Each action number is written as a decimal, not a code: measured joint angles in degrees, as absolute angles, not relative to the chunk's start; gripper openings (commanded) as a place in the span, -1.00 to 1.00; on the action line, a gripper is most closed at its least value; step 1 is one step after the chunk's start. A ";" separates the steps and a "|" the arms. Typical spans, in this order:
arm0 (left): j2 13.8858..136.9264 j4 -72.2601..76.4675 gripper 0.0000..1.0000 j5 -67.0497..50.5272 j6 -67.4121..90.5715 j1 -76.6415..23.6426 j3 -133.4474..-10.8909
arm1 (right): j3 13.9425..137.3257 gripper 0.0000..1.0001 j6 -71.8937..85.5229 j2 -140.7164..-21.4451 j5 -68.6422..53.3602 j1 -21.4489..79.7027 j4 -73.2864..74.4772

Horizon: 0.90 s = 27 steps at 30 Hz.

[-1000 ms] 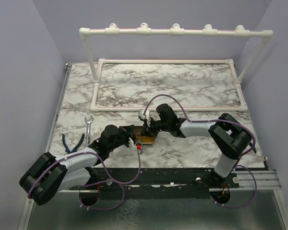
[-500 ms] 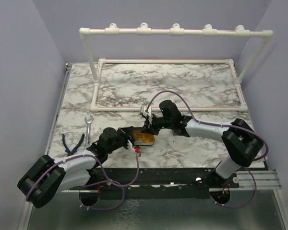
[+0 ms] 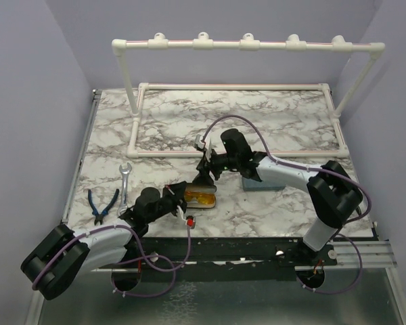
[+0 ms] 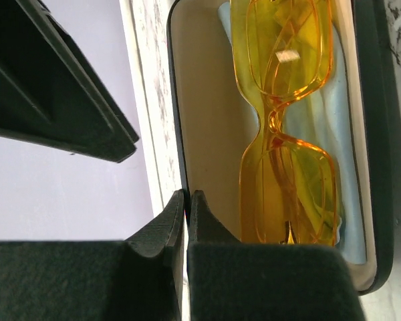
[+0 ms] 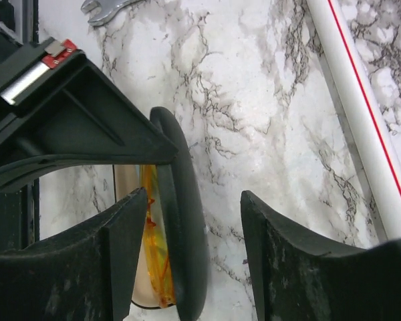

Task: Organize the sunglasses
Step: Adjust the sunglasses in the sunglasses case.

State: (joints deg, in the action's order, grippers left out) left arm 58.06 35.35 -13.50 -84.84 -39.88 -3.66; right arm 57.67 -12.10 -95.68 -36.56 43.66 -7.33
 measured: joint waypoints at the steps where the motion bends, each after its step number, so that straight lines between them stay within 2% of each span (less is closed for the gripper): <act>1: 57.84 35.81 -1.00 -13.50 -85.45 -39.88 -3.18 | 58.61 0.24 -12.05 -96.71 -36.95 43.40 -6.55; 3: 57.52 36.58 -1.00 -13.65 -87.13 -39.88 -2.42 | 59.77 0.13 -12.01 -98.39 -37.63 42.98 -5.15; 6: 57.43 37.41 -1.00 -14.04 -89.19 -39.90 -2.00 | 60.34 -0.18 -12.05 -100.49 -38.59 42.92 -2.83; 13: 58.08 38.72 -1.00 -14.15 -91.64 -40.16 -1.78 | 59.09 -0.62 -11.00 -101.58 -40.80 43.09 -2.11; 19: 59.86 38.98 -1.00 -14.17 -92.42 -40.27 -1.48 | 56.18 -0.87 -10.26 -100.90 -38.13 44.93 -5.37; 27: 62.61 42.30 -1.00 -14.06 -92.42 -40.27 -1.41 | 52.62 -0.98 -10.55 -96.97 -27.99 47.66 -8.16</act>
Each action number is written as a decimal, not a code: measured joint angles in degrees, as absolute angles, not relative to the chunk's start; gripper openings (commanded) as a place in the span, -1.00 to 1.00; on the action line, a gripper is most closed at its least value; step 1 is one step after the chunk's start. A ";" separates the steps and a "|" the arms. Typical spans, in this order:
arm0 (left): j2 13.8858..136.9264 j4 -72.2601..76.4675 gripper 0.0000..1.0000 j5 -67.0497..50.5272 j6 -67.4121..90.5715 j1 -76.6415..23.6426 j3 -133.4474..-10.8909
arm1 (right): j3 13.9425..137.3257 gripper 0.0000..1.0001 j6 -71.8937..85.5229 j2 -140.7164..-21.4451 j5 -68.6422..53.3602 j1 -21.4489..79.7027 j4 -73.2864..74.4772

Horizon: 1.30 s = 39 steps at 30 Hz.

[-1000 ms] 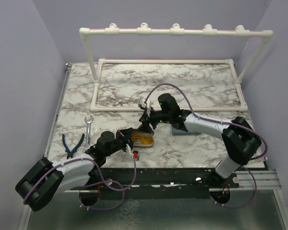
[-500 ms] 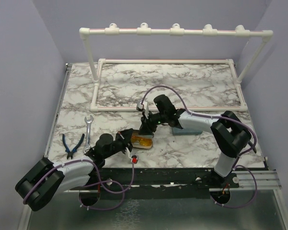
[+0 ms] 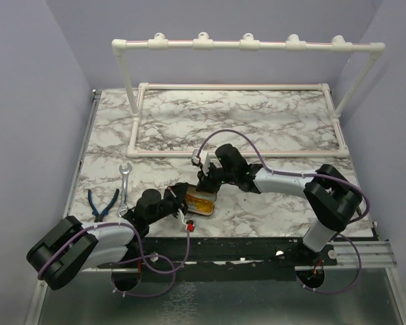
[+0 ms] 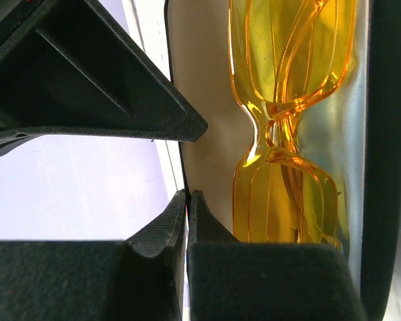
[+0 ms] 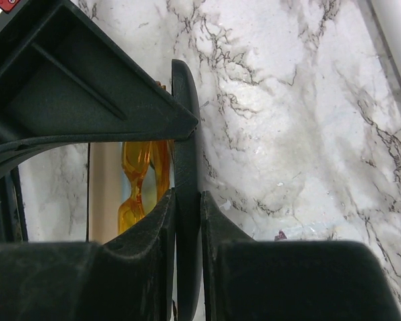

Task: Organize the sunglasses
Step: Adjust the sunglasses in the sunglasses case.

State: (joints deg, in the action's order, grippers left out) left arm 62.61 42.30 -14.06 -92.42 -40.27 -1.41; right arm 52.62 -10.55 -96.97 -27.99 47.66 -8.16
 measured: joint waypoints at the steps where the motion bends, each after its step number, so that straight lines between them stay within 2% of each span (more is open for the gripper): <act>1: 62.98 42.83 -1.00 -14.04 -92.42 -40.27 -1.41 | 52.49 -0.99 -10.76 -96.64 -27.07 47.90 -8.10; 4: 63.31 43.79 -1.00 -13.93 -92.38 -40.27 -1.41 | 52.38 -0.99 -12.03 -95.81 -24.18 48.51 -7.97; 13: 63.94 44.31 -0.65 -11.70 -89.78 -40.36 -1.43 | 51.20 -0.99 -15.88 -93.67 -16.05 49.87 -7.62; 24: 64.36 43.57 -0.47 -8.10 -85.56 -40.36 -3.38 | 50.02 -0.99 -19.42 -91.90 -7.84 49.06 -7.07; 28: 64.01 43.31 -0.29 -6.59 -83.79 -40.34 -4.51 | 49.69 -0.99 -20.23 -91.48 -5.13 49.08 -7.16; 32: 61.04 34.17 -0.05 -7.40 -81.14 -38.33 -8.43 | 49.30 -0.99 -21.17 -91.44 -2.24 49.08 -7.49; 35: 59.16 23.55 -0.02 -12.86 -79.79 -33.06 -13.80 | 48.90 -0.99 -21.98 -91.44 -0.12 49.21 -8.10; 39: 61.84 18.26 -0.01 -19.81 -77.84 -26.26 -16.73 | 48.27 -0.99 -23.09 -91.44 1.87 49.54 -9.17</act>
State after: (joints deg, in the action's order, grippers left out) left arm 61.84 18.26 -19.81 -77.84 -26.26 -16.73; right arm 48.27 -23.09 -91.44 1.87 49.54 -9.17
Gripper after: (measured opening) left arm 0.487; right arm 0.104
